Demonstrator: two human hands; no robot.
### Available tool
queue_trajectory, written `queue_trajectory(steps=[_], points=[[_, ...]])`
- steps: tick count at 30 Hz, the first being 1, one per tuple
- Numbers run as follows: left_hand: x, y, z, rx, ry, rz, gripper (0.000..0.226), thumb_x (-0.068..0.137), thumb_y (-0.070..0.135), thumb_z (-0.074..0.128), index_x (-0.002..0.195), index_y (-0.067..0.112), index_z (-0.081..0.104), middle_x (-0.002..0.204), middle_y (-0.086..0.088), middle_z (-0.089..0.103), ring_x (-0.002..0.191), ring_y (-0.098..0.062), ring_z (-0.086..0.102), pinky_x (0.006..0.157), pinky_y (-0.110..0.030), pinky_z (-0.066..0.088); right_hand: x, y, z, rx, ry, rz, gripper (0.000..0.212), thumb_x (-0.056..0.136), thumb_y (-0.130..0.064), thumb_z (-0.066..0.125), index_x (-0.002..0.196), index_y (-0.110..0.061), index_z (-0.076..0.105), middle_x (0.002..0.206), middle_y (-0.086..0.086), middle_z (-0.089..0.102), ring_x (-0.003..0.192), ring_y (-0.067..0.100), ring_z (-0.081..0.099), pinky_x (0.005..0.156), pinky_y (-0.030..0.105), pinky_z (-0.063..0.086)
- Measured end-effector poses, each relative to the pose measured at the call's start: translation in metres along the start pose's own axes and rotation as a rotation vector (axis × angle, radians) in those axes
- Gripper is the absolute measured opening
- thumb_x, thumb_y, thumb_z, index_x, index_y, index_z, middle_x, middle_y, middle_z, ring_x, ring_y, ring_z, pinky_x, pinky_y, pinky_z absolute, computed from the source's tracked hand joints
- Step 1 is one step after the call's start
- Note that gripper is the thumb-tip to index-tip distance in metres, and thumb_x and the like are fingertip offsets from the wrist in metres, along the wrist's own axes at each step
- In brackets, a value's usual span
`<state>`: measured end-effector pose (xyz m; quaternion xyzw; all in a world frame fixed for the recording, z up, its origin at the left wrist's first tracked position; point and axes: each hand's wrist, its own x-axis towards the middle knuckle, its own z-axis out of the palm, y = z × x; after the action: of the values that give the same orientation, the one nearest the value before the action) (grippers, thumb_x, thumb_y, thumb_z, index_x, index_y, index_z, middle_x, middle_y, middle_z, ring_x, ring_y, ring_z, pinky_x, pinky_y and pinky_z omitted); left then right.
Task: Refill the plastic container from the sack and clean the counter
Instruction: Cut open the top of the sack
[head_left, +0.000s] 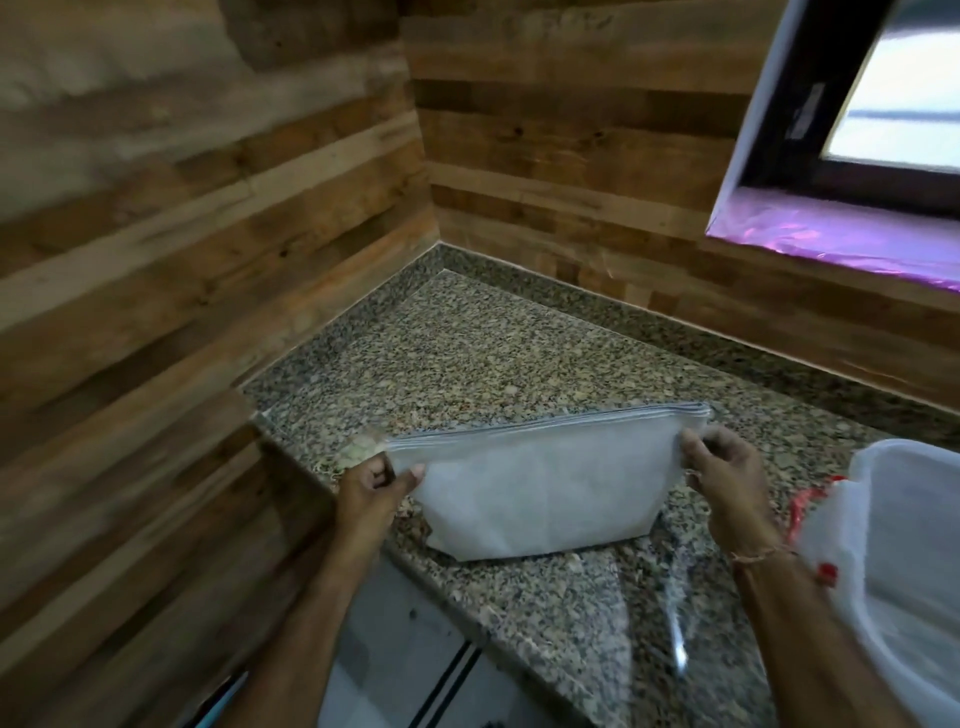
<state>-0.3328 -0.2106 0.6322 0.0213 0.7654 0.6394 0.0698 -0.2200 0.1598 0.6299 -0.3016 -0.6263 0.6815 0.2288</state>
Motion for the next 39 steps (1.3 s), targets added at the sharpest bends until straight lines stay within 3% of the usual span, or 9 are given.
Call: queue_trajectory(steps=[3, 7, 10, 16, 22, 30, 34, 36, 39], points=[[0.004, -0.017, 0.000, 0.032, 0.054, -0.025, 0.043, 0.075, 0.053, 0.086, 0.091, 0.020, 0.064, 0.090, -0.003, 0.064, 0.086, -0.021, 0.060, 0.082, -0.041, 0.048, 0.003, 0.005, 0.002, -0.001, 0.037, -0.002, 0.020, 0.101, -0.012, 0.061, 0.082, -0.016, 0.065, 0.083, 0.002, 0.061, 0.071, 0.010, 0.053, 0.059, 0.022, 0.043], [0.000, -0.017, 0.009, 0.023, 0.038, -0.028, 0.024, 0.088, 0.027, 0.081, 0.098, 0.006, 0.076, 0.098, -0.010, 0.080, 0.094, -0.025, 0.075, 0.081, -0.038, 0.057, 0.001, 0.004, -0.002, -0.039, -0.002, 0.054, 0.021, 0.100, -0.018, 0.065, 0.079, -0.019, 0.063, 0.092, 0.000, 0.061, 0.076, 0.014, 0.054, 0.062, 0.028, 0.042], [-0.002, -0.029, 0.013, 0.055, 0.049, -0.017, 0.056, 0.078, 0.049, 0.084, 0.097, -0.002, 0.075, 0.093, -0.022, 0.077, 0.086, -0.029, 0.074, 0.075, -0.039, 0.055, -0.003, 0.010, -0.006, -0.120, -0.133, 0.103, 0.017, 0.100, -0.021, 0.065, 0.096, -0.004, 0.066, 0.080, 0.002, 0.053, 0.062, 0.012, 0.045, 0.047, 0.021, 0.040], [0.002, -0.035, 0.021, 0.025, 0.104, -0.004, 0.014, 0.094, 0.021, 0.075, 0.100, 0.009, 0.079, 0.095, -0.005, 0.081, 0.091, -0.026, 0.076, 0.080, -0.040, 0.059, -0.008, 0.008, -0.006, -0.167, -0.062, 0.088, 0.030, 0.101, -0.013, 0.062, 0.072, -0.012, 0.060, 0.049, -0.009, 0.045, 0.045, 0.011, 0.034, 0.035, 0.016, 0.027], [0.001, -0.027, 0.024, 0.041, 0.139, -0.024, 0.016, 0.098, 0.016, 0.068, 0.102, 0.001, 0.074, 0.073, -0.003, 0.066, 0.059, -0.012, 0.057, 0.046, -0.013, 0.043, -0.010, 0.013, -0.009, -0.044, -0.054, 0.208, 0.021, 0.104, -0.018, 0.057, 0.084, -0.010, 0.060, 0.059, -0.001, 0.048, 0.045, 0.010, 0.043, 0.038, 0.019, 0.034], [-0.013, -0.011, 0.013, 0.028, 0.048, -0.010, 0.017, 0.101, 0.013, 0.063, 0.095, 0.002, 0.074, 0.053, 0.012, 0.058, 0.043, -0.003, 0.042, 0.043, -0.017, 0.031, -0.007, 0.025, -0.009, 0.245, -0.157, 0.383, 0.023, 0.110, -0.025, 0.043, 0.116, -0.004, 0.053, 0.102, 0.020, 0.078, 0.077, 0.023, 0.080, 0.064, 0.032, 0.066], [-0.017, -0.004, 0.006, -0.173, -0.059, -0.186, 0.029, 0.106, 0.021, 0.055, 0.104, -0.002, 0.072, 0.089, -0.015, 0.076, 0.047, -0.015, 0.056, 0.045, -0.023, 0.050, -0.002, 0.024, -0.010, 0.327, -0.062, 0.499, 0.053, 0.103, -0.061, 0.038, 0.109, -0.013, 0.060, 0.084, 0.018, 0.079, 0.077, 0.023, 0.078, 0.061, 0.037, 0.066], [-0.018, 0.000, 0.004, -0.326, -0.077, -0.316, 0.047, 0.110, 0.043, 0.039, 0.113, 0.005, 0.067, 0.100, -0.018, 0.079, 0.059, -0.016, 0.073, 0.054, -0.026, 0.061, 0.000, 0.020, -0.009, 0.378, -0.045, 0.521, 0.045, 0.101, -0.055, 0.050, 0.083, -0.018, 0.068, 0.060, 0.003, 0.073, 0.054, 0.016, 0.072, 0.046, 0.029, 0.060], [-0.010, 0.004, 0.004, -0.440, -0.054, -0.459, 0.038, 0.107, 0.034, 0.048, 0.114, 0.001, 0.067, 0.095, -0.020, 0.079, 0.066, -0.018, 0.076, 0.054, -0.024, 0.062, -0.004, 0.006, -0.002, 0.397, -0.096, 0.521, 0.039, 0.050, -0.051, 0.098, 0.067, -0.020, 0.081, 0.060, 0.000, 0.067, 0.051, 0.018, 0.063, 0.044, 0.029, 0.058]])
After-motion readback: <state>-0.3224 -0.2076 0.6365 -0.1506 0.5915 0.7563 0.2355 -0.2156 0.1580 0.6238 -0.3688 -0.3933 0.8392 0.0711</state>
